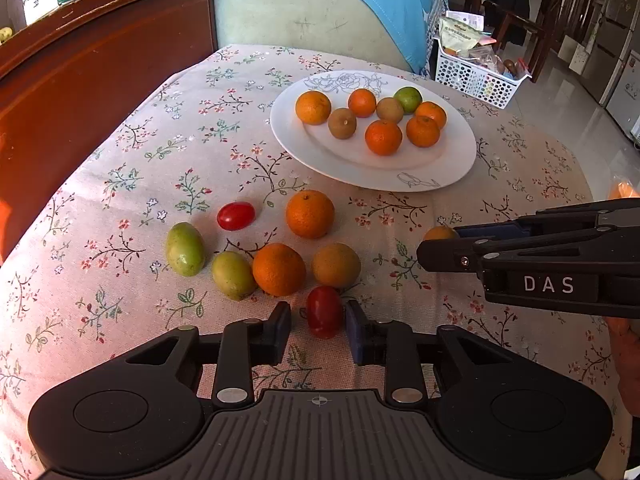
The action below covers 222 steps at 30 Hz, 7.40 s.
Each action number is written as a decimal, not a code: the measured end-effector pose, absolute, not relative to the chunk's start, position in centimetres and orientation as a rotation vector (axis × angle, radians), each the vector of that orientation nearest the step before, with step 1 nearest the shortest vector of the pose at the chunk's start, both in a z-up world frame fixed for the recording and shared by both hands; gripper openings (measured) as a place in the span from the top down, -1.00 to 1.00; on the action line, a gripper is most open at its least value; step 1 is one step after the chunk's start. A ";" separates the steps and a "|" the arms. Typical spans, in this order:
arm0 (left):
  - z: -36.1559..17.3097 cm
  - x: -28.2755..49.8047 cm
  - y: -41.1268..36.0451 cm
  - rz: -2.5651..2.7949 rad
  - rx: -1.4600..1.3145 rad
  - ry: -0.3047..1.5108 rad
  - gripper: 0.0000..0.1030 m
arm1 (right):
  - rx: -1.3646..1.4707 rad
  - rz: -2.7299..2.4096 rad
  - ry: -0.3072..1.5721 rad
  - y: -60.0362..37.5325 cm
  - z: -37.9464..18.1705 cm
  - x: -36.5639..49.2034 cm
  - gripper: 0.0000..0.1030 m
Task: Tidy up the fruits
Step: 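Grasp a brown fruit with the right tool while the left tool grasps a red fruit, then carry the brown fruit onto the plate with the right tool while the left tool places the red fruit, then move both open tools back toward the remaining fruits beside the plate, then grasp a brown fruit with the right tool while the left tool grasps a green fruit, then place the brown fruit on the plate with the right tool while the left tool places the green fruit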
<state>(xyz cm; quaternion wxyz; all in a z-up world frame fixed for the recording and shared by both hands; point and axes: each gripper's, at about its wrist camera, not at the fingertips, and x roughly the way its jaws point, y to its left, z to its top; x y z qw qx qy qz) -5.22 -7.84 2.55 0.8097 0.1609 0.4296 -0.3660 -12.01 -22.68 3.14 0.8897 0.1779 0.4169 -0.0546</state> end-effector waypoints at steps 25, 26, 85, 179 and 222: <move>5.7 -5.3 -8.1 -0.777 0.273 0.809 0.67 | 0.420 -0.112 0.802 -23.4 4.7 -12.0 0.44; 5.8 -5.1 -8.2 -0.775 0.264 0.805 0.67 | 0.422 -0.113 0.794 -23.5 4.9 -12.0 0.44; 4.7 2.8 -17.6 -0.788 0.169 0.853 0.60 | 0.477 -0.242 0.680 -34.3 4.9 -1.7 0.37; 2.6 3.4 -5.2 -0.617 0.157 0.958 0.23 | 0.265 0.029 0.885 -17.8 2.7 -8.5 0.31; 9.3 1.3 -8.2 -0.749 0.063 0.755 0.53 | 0.370 -0.091 0.630 -25.0 10.6 -9.0 0.46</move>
